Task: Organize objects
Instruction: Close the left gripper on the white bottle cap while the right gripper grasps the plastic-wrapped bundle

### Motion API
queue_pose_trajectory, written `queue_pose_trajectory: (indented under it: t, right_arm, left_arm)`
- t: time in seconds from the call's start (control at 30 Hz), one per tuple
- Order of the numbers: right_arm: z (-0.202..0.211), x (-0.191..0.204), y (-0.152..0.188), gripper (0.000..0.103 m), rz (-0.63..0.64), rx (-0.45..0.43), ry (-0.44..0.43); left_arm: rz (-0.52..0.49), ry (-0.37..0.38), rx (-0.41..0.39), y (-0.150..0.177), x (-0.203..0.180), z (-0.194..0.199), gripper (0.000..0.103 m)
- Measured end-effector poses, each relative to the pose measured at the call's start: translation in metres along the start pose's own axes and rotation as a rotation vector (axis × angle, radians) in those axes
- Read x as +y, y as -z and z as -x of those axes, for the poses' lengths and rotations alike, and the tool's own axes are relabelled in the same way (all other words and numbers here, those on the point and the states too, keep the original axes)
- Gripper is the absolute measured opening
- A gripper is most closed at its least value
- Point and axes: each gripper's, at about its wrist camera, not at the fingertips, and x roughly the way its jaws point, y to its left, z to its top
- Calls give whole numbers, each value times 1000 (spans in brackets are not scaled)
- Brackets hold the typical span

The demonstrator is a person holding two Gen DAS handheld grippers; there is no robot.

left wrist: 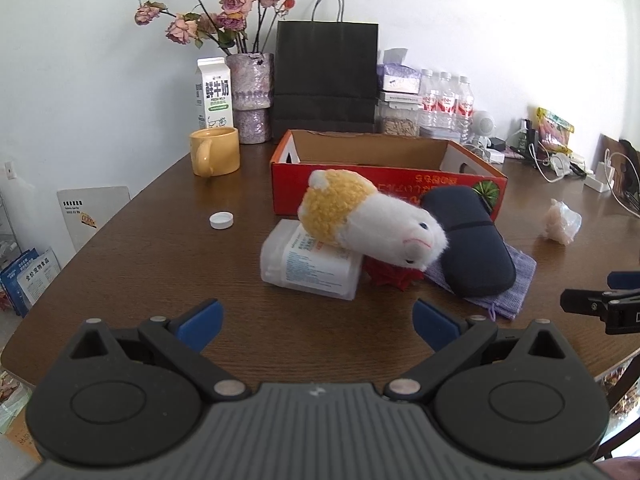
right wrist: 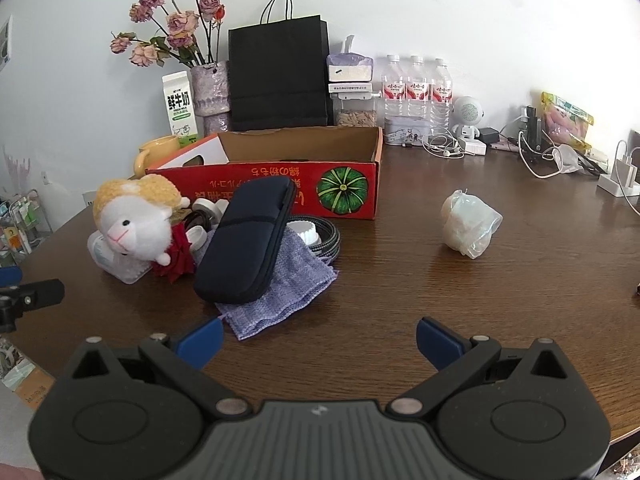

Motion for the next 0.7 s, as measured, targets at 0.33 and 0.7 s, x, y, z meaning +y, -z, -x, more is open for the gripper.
queue_pose_trajectory:
  t: [0.33, 0.7]
  right_arm:
    - [-27, -25, -11, 103, -21, 19, 64]
    - [-63, -63, -38, 103, -12, 17, 179]
  left_arm:
    - [63, -99, -15, -18, 39, -21, 103]
    - [113, -241, -6, -48, 76, -66, 103]
